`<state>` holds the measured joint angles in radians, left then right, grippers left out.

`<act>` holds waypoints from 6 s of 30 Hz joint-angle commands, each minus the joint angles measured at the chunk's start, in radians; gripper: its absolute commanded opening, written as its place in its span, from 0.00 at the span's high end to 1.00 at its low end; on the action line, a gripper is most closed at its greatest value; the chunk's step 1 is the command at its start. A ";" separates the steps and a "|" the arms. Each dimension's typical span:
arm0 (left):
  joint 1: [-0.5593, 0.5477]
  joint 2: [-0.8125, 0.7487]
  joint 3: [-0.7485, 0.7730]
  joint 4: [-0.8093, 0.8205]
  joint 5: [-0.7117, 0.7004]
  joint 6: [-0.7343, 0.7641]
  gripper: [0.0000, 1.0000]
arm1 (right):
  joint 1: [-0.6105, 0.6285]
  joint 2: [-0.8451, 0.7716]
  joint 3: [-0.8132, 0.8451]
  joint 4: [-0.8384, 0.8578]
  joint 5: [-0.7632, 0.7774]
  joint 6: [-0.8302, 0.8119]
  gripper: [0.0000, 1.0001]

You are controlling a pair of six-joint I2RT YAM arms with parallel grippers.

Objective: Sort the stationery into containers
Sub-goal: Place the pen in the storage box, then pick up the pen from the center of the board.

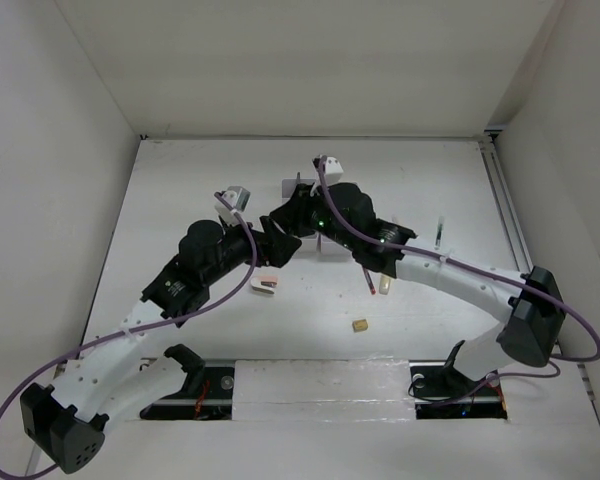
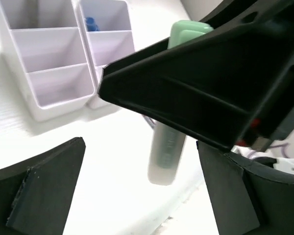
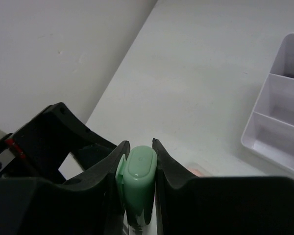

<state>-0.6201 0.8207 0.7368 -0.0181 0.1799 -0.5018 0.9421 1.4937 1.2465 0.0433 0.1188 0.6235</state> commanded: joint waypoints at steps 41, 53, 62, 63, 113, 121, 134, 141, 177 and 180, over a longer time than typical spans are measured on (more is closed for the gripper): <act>0.005 -0.446 0.115 -0.304 0.081 0.181 0.00 | -0.358 0.574 0.432 0.118 -0.917 -0.872 1.00; 0.005 -0.526 0.096 -0.283 0.142 0.200 0.00 | -0.368 0.603 0.413 0.075 -0.898 -0.933 1.00; 0.005 -0.535 0.096 -0.273 0.151 0.200 0.00 | -0.368 0.603 0.403 0.064 -0.897 -0.952 0.85; 0.005 -0.535 0.096 -0.273 0.151 0.200 0.00 | -0.368 0.603 0.403 0.064 -0.897 -0.952 0.81; -0.621 0.889 0.916 -0.530 -0.740 -0.248 0.00 | -0.328 -0.791 0.163 -0.749 0.717 -0.119 0.00; -0.621 1.241 1.212 -0.518 -0.645 -0.215 0.00 | -0.338 -0.906 0.192 -0.810 0.697 -0.119 0.00; -0.560 1.471 1.296 -0.548 -0.574 -0.167 0.05 | -0.338 -0.958 0.080 -0.741 0.536 -0.143 0.00; -0.550 1.542 1.293 -0.548 -0.539 -0.167 0.14 | -0.338 -0.958 0.039 -0.708 0.493 -0.143 0.00; -0.570 1.120 0.860 -0.209 -0.491 -0.063 1.00 | -0.338 -0.949 -0.131 -0.517 0.475 -0.068 0.04; -0.596 1.007 0.758 -0.081 -0.522 0.012 1.00 | -0.348 -0.906 -0.154 -0.468 0.395 -0.068 0.03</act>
<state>-1.1988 1.9949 1.5497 -0.2867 -0.3023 -0.5766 0.6071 0.5568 1.1061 -0.5407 0.5869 0.5400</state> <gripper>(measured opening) 0.179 0.971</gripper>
